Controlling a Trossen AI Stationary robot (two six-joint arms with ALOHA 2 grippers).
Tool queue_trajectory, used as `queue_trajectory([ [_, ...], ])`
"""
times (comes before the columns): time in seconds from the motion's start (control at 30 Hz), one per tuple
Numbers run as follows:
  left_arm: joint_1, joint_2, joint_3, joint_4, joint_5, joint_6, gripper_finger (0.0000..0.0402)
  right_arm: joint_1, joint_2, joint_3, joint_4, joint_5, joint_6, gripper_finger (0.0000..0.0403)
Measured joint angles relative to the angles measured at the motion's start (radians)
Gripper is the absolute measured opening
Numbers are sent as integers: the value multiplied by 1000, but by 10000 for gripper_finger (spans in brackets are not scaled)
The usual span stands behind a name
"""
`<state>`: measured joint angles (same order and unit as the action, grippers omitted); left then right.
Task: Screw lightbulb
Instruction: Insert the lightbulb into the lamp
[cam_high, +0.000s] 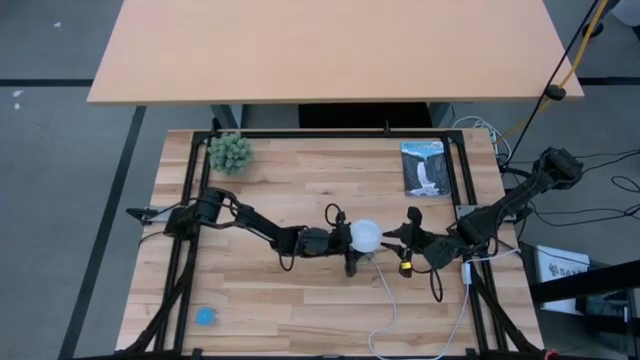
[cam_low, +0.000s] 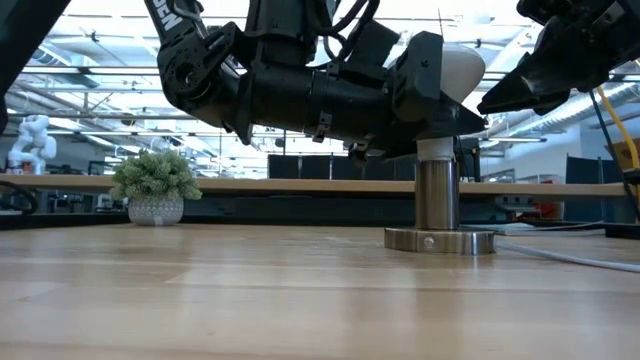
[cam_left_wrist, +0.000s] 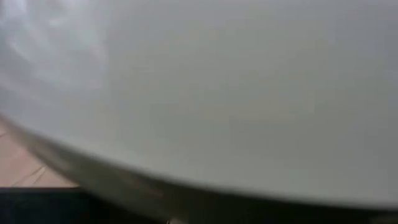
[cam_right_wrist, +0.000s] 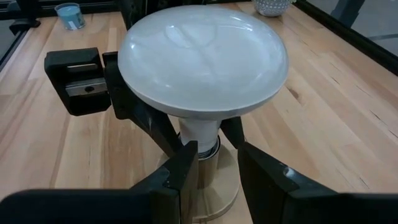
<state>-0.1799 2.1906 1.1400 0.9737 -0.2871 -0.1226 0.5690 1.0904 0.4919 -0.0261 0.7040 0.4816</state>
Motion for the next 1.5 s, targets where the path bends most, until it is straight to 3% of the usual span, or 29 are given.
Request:
queue_trajectory([
  [0.47,0,0,0,0,31,23,217,0,0,0,0,0,-4,106],
  [0.83,0,0,0,0,34,21,295,0,0,0,0,0,-4,106],
  [1.2,-24,-1,0,6,34,104,298,0,0,0,0,-4,-3,106],
  [1.5,-26,-2,0,7,35,71,298,0,0,0,-1,-27,31,106],
])
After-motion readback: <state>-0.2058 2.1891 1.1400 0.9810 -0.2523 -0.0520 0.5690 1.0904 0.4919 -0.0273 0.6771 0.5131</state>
